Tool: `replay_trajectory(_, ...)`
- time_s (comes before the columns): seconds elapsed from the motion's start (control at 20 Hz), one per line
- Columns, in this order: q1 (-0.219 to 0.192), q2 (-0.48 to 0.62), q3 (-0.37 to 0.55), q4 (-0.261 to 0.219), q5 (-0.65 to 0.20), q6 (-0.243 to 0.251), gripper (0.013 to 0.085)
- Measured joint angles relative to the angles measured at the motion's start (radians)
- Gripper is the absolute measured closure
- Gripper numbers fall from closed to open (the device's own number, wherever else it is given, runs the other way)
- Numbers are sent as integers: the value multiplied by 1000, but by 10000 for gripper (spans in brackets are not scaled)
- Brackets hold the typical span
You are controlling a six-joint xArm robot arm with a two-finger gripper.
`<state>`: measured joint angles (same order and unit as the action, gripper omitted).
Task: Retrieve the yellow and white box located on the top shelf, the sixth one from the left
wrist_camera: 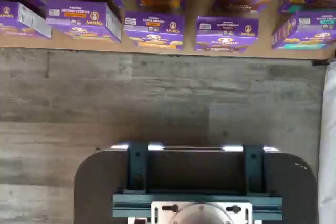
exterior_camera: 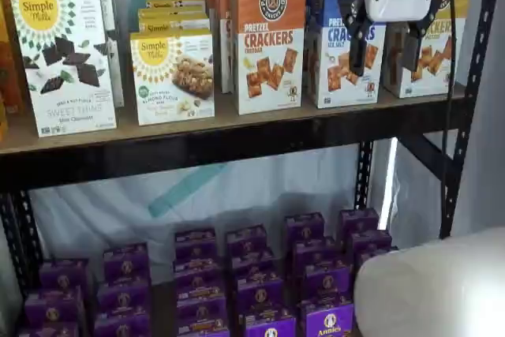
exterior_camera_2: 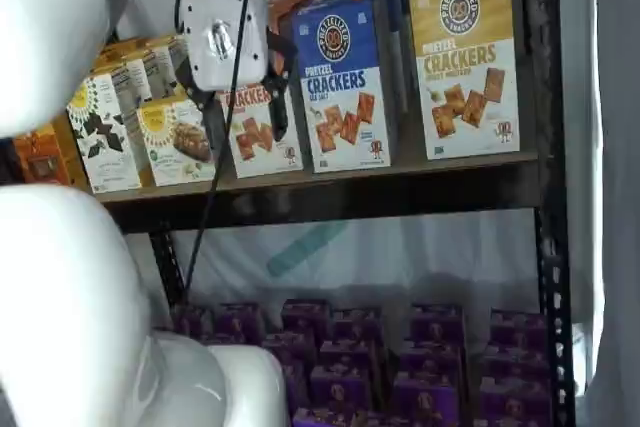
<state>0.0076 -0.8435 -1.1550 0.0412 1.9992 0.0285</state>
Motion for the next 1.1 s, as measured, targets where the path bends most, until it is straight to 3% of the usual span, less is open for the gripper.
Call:
replay_trajectory(0.1, -28, 22, -19, 31, 38, -12, 130)
replay_trajectory(0.4, -51, 21, -17, 50, 26, -28, 130)
replay_trajectory(0.7, -36, -7, 9, -39, -80, -50, 130)
replay_trajectory(0.85, -81, 4, 9, -58, -130, -98, 130)
replay_trajectory(1.1, -202, 41, 4, -26, -210, -206, 130)
